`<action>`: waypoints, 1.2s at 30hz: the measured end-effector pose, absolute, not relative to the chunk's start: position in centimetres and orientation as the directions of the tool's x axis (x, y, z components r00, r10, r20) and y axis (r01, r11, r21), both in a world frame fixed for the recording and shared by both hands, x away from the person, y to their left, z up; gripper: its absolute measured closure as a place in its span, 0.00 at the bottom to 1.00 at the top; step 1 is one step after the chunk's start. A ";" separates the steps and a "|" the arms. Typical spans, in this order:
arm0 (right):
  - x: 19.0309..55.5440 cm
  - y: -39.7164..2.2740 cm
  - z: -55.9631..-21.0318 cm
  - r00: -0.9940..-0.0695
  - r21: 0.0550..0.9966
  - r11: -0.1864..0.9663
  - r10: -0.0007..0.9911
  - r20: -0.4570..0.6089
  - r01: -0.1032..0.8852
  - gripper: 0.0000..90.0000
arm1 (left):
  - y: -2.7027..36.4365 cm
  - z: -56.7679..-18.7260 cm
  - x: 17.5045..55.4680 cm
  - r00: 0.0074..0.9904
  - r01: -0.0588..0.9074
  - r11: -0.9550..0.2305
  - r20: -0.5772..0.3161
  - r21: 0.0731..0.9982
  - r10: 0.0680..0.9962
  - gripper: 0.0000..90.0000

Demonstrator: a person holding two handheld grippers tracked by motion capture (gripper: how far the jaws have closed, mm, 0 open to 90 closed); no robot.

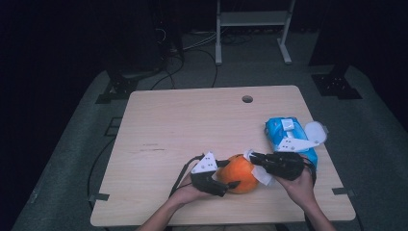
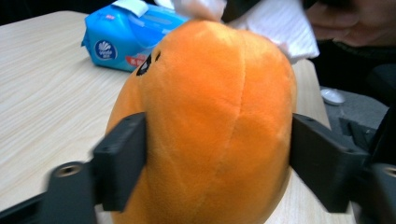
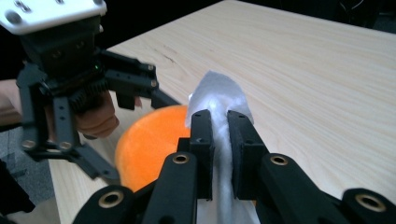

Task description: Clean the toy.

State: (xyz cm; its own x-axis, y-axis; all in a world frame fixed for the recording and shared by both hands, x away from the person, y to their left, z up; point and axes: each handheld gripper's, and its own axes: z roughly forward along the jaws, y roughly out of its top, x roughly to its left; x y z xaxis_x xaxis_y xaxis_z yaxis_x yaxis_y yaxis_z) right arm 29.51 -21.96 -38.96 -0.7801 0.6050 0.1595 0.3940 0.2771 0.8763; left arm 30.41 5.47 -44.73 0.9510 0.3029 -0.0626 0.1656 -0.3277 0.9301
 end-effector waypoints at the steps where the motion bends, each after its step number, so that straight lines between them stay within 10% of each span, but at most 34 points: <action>1: 29.5 -22.0 -39.1 -0.778 0.875 0.284 0.609 0.151 0.392 0.89 | 5.5 -44.8 30.5 0.950 0.171 -0.322 -0.068 0.931 0.306 0.20; 6: 29.6 -22.0 -39.2 -0.777 0.875 0.278 0.609 0.159 0.396 0.89 | 5.4 -45.6 31.1 0.947 0.203 -0.315 -0.104 0.927 0.304 0.10; 22: 27.7 -19.1 -37.8 -0.831 0.877 0.374 0.554 0.048 0.301 0.89 | 5.5 -45.4 30.8 0.944 0.183 -0.334 -0.071 0.925 0.322 0.29; 30: 28.8 -21.7 -38.7 -0.792 0.878 0.305 0.598 0.126 0.369 0.89 | 4.8 -46.3 31.3 0.951 0.175 -0.308 -0.079 0.935 0.299 0.07; 36: 28.5 -21.4 -37.9 -0.795 0.893 0.287 0.595 0.118 0.347 0.89 | 5.4 -44.4 31.0 0.949 0.164 -0.296 -0.068 0.941 0.309 0.36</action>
State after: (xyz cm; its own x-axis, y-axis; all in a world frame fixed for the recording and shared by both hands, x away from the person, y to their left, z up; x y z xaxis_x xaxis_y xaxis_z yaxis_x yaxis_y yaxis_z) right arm 28.50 -21.35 -37.88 -0.7950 0.5952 0.1176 0.3468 0.2868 0.8930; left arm 30.97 5.40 -44.42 0.9486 0.3093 -0.0676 0.1635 -0.2957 0.9412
